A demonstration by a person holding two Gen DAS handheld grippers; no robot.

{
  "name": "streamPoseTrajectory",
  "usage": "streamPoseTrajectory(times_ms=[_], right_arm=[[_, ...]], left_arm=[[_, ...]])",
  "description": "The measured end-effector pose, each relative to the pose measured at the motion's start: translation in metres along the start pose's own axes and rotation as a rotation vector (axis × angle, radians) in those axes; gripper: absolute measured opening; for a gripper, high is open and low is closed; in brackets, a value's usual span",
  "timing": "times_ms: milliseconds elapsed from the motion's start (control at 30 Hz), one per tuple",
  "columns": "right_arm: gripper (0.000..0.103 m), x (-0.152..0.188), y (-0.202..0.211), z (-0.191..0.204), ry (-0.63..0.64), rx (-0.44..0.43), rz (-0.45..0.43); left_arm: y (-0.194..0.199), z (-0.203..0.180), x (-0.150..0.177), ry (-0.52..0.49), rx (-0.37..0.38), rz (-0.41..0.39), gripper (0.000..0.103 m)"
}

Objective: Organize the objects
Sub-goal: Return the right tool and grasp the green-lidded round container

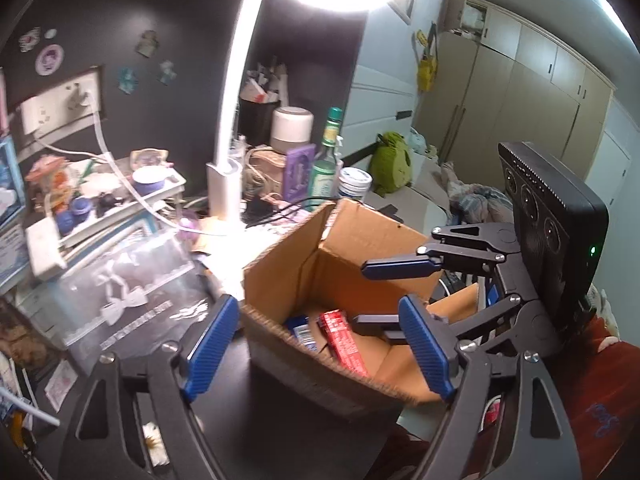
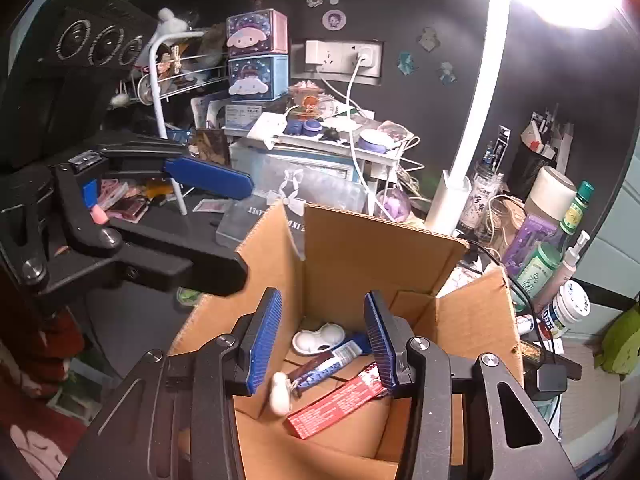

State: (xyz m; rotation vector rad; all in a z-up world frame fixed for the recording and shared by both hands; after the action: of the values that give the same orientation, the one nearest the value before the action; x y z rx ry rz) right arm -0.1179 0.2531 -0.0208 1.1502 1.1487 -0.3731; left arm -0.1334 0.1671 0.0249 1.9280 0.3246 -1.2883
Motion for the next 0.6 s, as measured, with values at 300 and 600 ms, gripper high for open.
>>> streamPoseTrajectory(times_ms=[300, 600], right_arm=[[0.043, -0.023, -0.005, 0.057, 0.045, -0.08, -0.053], [0.045, -0.005, -0.048, 0.154, 0.088, -0.288, 0.022]], left_arm=[[0.063, 0.05, 0.022, 0.034, -0.128, -0.097, 0.082], [0.102, 0.118, 0.09, 0.128, -0.302, -0.101, 0.083]])
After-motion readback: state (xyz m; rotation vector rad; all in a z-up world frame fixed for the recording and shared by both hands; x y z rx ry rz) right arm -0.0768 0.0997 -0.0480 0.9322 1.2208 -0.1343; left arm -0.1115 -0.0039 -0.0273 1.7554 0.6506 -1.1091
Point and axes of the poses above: each gripper's, at about its wrist camera, not at the fingertips, and y roughly against the way its jaws point, z to its left, x to its underside, the point moved 8 cm from there along -y, roughly the way its jaws point, and after that the axes turned 11 degrees about -z, right-handed, at the moved point
